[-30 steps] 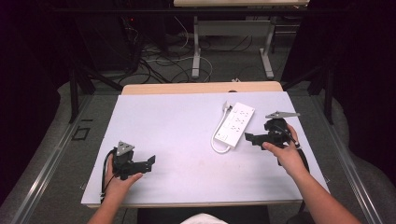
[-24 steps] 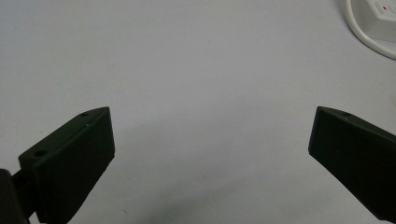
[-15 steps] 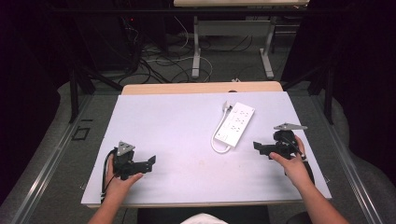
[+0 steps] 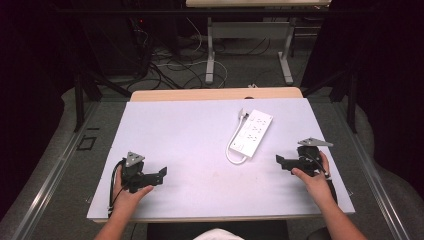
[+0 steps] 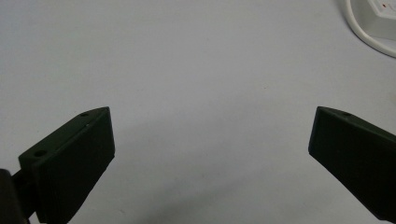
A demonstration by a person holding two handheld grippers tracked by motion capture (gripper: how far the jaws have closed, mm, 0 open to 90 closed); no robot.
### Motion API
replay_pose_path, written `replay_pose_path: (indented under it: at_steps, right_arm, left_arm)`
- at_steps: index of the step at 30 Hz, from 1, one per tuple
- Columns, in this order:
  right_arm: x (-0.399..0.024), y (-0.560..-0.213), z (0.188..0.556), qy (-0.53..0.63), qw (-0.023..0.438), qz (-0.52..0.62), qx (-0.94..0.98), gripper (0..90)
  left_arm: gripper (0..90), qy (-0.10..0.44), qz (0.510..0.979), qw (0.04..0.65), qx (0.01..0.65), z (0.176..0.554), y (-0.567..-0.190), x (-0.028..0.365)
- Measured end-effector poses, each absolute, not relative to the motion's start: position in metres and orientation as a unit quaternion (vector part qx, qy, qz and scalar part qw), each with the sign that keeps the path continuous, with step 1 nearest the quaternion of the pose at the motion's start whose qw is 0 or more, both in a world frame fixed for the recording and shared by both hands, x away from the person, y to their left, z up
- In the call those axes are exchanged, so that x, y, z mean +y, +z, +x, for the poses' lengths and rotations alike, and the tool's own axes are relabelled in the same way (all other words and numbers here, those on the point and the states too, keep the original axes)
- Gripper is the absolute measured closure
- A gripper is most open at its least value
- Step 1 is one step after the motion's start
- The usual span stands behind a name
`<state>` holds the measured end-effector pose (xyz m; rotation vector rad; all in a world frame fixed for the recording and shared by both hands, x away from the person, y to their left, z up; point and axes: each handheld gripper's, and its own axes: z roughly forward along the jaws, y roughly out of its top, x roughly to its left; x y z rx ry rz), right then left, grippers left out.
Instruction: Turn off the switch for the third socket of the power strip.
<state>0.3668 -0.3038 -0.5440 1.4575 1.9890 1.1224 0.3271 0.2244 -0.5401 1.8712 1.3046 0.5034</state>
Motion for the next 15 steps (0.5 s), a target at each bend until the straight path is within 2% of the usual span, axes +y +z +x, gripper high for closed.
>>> replay_pose_path:
  at_steps: [15]
  right_arm:
    - [-0.318,-0.555,0.365,0.399,0.222,0.547,0.702,3.3]
  left_arm:
    - [0.6,0.198,0.738,0.391,0.512,0.327,-0.54,0.224]
